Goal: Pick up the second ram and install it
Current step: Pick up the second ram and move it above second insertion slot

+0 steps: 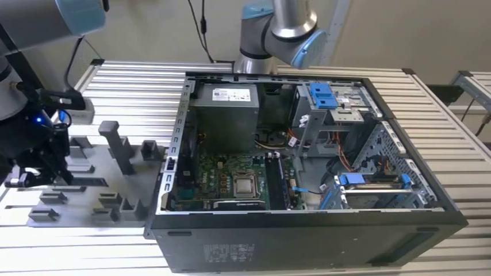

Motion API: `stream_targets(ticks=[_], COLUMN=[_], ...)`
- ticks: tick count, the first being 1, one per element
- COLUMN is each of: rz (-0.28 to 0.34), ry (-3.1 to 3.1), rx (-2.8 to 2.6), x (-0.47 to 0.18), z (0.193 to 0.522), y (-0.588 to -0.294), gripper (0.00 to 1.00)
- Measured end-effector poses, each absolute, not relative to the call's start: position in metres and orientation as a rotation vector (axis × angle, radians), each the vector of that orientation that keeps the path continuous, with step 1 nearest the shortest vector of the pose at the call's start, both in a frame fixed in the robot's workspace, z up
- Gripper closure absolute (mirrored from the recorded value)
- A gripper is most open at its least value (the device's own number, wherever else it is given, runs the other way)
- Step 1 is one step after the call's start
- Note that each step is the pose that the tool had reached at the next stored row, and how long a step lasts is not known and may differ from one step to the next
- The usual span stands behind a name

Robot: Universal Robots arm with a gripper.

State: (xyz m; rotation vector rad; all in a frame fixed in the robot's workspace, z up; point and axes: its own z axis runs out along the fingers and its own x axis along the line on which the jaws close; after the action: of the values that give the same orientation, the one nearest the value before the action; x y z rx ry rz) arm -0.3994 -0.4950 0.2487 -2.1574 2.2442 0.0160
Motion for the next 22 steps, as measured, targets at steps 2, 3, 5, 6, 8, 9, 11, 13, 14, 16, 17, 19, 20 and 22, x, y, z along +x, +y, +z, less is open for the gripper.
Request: stream_targets(ticks=[2, 3, 5, 6, 8, 9, 11, 13, 14, 16, 17, 19, 20, 22], rz=[0.016, 0.016, 0.016, 0.016, 0.016, 0.016, 0.015, 0.015, 0.014, 0.014, 0.014, 0.013, 0.014, 0.013], ry=[2.244, 2.244, 2.244, 2.244, 2.244, 2.244, 2.245, 2.245, 2.245, 2.245, 2.245, 2.245, 2.245, 2.245], rx=[-2.157, -2.157, -2.157, -2.158, -2.157, -2.157, -2.158, -2.158, -2.158, -2.159, -2.159, -2.158, -2.158, -2.158], x=[-0.399, -0.399, -0.399, -0.399, -0.399, -0.399, -0.399, -0.399, -0.399, -0.399, -0.399, -0.399, -0.399, -0.399], z=[0.251, 0.253, 0.256, 0.257, 0.26, 0.262, 0.265, 0.268, 0.27, 0.273, 0.275, 0.278, 0.28, 0.283], y=[-0.495, -0.495, -0.495, -0.495, -0.495, -0.495, -0.495, -0.495, -0.495, -0.495, -0.495, -0.495, -0.495, -0.495], gripper=[0.86, 0.86, 0.86, 0.86, 0.86, 0.86, 0.86, 0.86, 0.86, 0.86, 0.86, 0.86, 0.86, 0.86])
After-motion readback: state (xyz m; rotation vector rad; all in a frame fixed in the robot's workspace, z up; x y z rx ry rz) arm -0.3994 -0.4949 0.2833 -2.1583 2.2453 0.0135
